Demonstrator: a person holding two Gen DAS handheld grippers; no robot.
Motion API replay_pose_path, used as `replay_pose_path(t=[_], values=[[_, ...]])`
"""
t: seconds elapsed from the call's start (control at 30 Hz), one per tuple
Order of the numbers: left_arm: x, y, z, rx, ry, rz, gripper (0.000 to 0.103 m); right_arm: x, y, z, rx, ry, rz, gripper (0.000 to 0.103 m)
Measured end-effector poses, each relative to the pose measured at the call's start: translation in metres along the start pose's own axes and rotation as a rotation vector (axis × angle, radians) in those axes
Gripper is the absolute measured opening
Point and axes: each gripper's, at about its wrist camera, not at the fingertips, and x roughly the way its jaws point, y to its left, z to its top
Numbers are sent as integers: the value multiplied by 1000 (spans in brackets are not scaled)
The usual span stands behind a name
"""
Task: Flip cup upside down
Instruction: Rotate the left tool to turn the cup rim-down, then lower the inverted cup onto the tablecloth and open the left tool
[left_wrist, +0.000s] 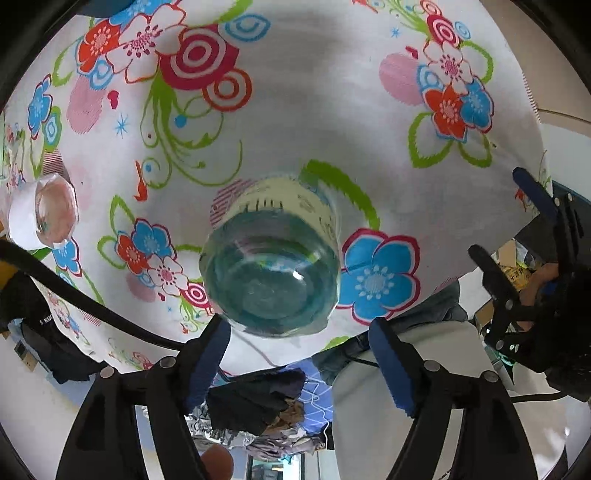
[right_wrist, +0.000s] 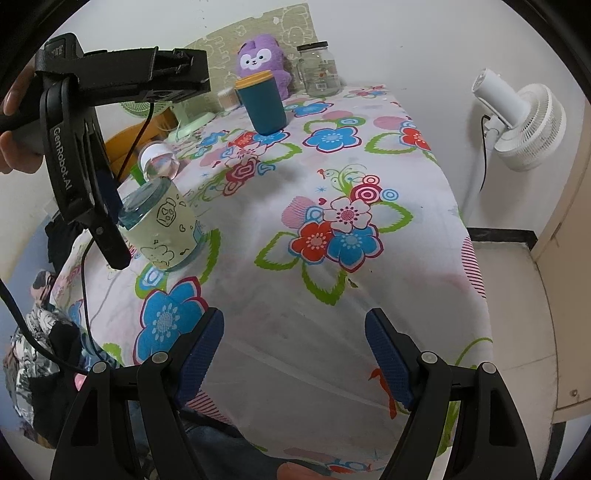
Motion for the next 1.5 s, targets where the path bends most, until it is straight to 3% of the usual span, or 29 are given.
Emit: replay_pose_path(t=[0.37, 0.73, 1.1, 1.5], values=[[-1, 6, -5, -9, -35, -7, 83, 3, 13, 13, -31, -8, 22, 81], [-9, 15, -24, -50, -139, -32, 83, -5, 30, 27, -63, -33, 19, 81], [-24, 30, -63, -119, -319, -93, 84, -19, 46, 41, -100, -74, -2, 81], [-32, 29, -107, -124, -533, -77, 85, -36, 69, 53, -138, -141, -19, 81]])
